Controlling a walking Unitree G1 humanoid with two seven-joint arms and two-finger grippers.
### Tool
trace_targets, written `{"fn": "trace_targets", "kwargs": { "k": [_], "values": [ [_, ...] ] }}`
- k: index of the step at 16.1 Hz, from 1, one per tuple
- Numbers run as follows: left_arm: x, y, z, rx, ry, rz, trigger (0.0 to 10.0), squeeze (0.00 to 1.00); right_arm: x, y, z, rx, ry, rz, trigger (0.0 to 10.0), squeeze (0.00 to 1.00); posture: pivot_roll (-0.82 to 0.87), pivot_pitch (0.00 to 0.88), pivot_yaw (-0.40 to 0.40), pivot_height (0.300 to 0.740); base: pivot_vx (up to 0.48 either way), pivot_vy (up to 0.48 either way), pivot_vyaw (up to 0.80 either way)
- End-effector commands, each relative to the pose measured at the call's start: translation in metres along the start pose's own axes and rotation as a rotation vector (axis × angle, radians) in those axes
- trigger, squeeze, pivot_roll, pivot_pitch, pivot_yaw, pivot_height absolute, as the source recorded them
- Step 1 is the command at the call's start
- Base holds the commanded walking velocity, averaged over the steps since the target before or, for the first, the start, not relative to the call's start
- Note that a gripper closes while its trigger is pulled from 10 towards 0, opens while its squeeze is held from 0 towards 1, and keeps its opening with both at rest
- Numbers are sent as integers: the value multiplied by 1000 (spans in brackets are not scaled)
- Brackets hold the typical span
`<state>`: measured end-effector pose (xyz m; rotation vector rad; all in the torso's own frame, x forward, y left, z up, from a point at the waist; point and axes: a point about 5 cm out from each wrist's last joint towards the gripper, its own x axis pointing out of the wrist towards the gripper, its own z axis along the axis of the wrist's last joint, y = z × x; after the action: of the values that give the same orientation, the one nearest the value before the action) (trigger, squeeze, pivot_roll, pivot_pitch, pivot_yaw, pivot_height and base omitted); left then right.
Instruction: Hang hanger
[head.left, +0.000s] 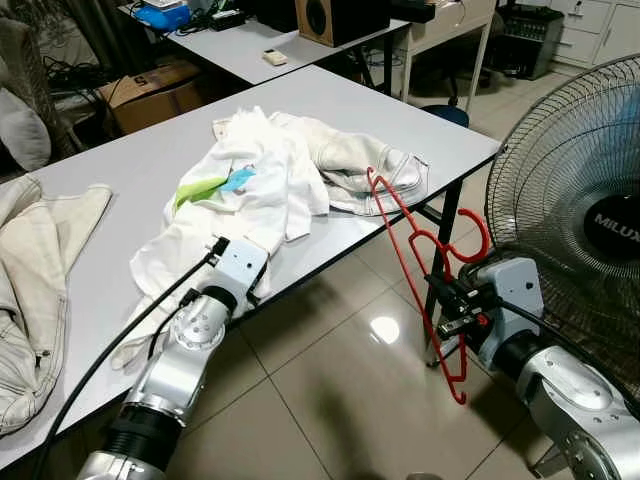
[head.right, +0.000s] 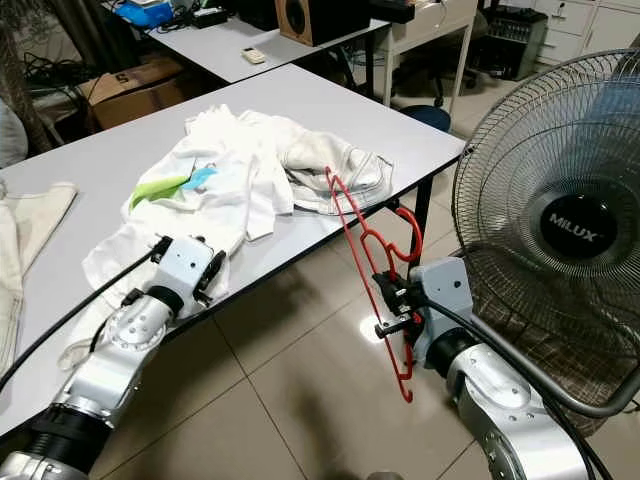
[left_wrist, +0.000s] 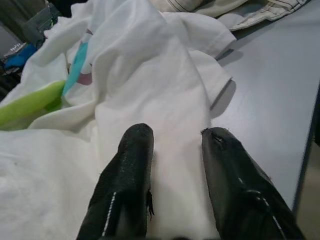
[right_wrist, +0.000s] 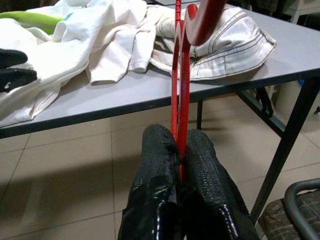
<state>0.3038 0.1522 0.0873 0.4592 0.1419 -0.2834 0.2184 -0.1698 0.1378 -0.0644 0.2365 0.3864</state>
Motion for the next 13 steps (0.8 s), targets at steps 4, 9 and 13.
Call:
{"fn": "trace_targets", "kwargs": {
  "k": [4, 9, 13],
  "values": [
    [0, -3, -9, 13, 42, -29, 7882, 0, 4, 3, 3, -10, -12, 26, 10000, 0, -265, 9, 147, 740, 0, 0, 0],
    [0, 0, -23, -4, 108, -8, 10000, 0, 4, 6, 3, -19, -6, 51, 10000, 0, -268, 20, 140, 740, 0, 0, 0],
    [-1, 8, -29, 31, 147, 53, 7373, 0, 4, 7, 4, -25, -8, 68, 10000, 0, -267, 23, 132, 740, 0, 0, 0]
  ]
}}
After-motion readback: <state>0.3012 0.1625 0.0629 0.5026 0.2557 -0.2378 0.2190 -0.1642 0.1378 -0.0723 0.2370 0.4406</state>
